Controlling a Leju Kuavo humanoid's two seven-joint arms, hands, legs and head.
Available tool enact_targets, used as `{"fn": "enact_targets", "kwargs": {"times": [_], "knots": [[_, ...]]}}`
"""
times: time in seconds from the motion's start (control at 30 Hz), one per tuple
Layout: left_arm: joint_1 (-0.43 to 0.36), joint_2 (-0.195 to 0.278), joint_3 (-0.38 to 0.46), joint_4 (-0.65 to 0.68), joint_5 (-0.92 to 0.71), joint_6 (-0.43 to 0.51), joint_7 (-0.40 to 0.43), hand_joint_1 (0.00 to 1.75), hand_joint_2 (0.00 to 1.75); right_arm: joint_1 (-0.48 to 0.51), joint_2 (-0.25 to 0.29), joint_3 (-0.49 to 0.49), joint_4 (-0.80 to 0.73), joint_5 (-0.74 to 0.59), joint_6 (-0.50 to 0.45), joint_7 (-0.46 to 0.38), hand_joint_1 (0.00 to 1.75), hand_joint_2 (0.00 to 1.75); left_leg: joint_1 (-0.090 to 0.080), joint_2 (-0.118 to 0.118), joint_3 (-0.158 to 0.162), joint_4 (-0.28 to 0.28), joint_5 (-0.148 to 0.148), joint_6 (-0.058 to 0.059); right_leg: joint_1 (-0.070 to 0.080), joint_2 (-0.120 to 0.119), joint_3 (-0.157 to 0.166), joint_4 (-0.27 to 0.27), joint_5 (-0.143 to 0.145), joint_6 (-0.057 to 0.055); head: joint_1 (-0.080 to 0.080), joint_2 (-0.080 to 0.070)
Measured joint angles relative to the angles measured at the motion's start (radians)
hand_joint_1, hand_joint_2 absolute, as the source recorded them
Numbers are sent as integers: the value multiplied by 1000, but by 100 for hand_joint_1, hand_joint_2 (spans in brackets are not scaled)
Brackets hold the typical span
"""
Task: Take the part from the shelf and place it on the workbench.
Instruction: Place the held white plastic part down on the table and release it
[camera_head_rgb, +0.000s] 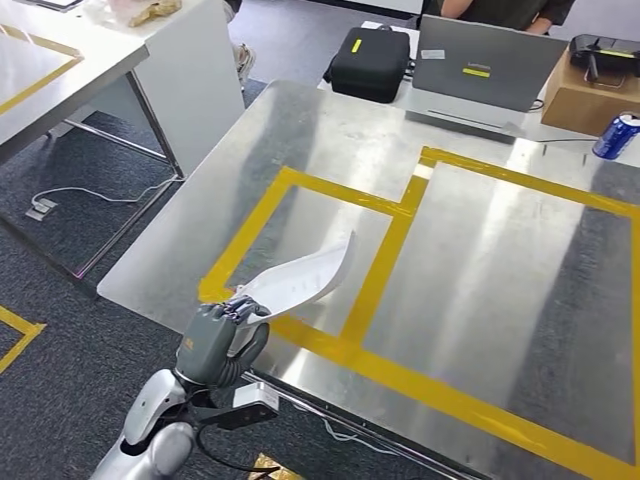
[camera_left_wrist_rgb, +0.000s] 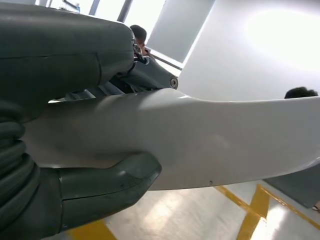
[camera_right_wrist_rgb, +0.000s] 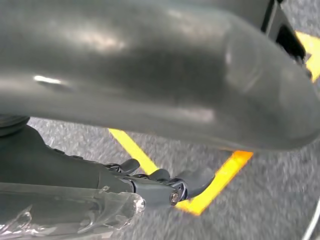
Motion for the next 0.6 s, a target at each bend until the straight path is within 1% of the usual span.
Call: {"fn": "enact_targets", "kwargs": {"times": [0.03,0.07,0.17,0.23,0.27,0.37,0.4,0.5,0.6], "knots": [[-6,-1,-2,3,6,-4,1,175,175,-1,0,0,0,4,0,0,0,0,0,0,0,-2,3,4,-1,3,1,-2,2,3,-1,0],[-14,-2,-3,6,12,-9,2,175,175,-3,0,1,0,9,1,1,0,0,0,0,1,-4,7,7,-2,5,1,-3,1,3,-2,0],[-51,-8,-5,20,16,-25,7,175,175,-5,1,6,0,28,7,7,0,0,-1,0,2,-10,14,5,-3,9,0,-7,-3,0,-3,0],[-104,-21,-13,50,-26,-26,39,175,175,-8,1,16,0,51,14,15,0,0,-1,0,4,-20,11,5,-1,8,-2,-7,-4,-4,-3,0],[-143,-30,-17,76,-57,-24,64,175,175,-12,1,23,0,63,19,20,0,0,0,0,6,-27,8,1,1,6,-3,-7,-3,-8,-2,0],[-262,-52,-23,181,-137,-21,135,175,175,-28,3,42,0,88,31,31,0,0,1,0,8,-38,5,-17,2,3,-4,-7,1,-16,-2,0],[-296,-56,-24,219,-162,-22,158,175,175,-31,4,47,0,93,33,34,0,0,1,0,8,-38,5,-20,2,3,-3,-7,2,-17,-2,0],[-378,-64,-28,330,-240,-20,226,175,175,-35,6,58,0,104,39,41,0,0,-1,0,9,-38,9,-22,-1,3,-1,-8,9,-17,-2,0],[-440,-67,-31,429,-312,-8,282,175,175,-37,7,66,0,113,43,47,0,0,-3,0,8,-38,13,-22,-2,4,0,-12,15,-16,-2,0]]}}
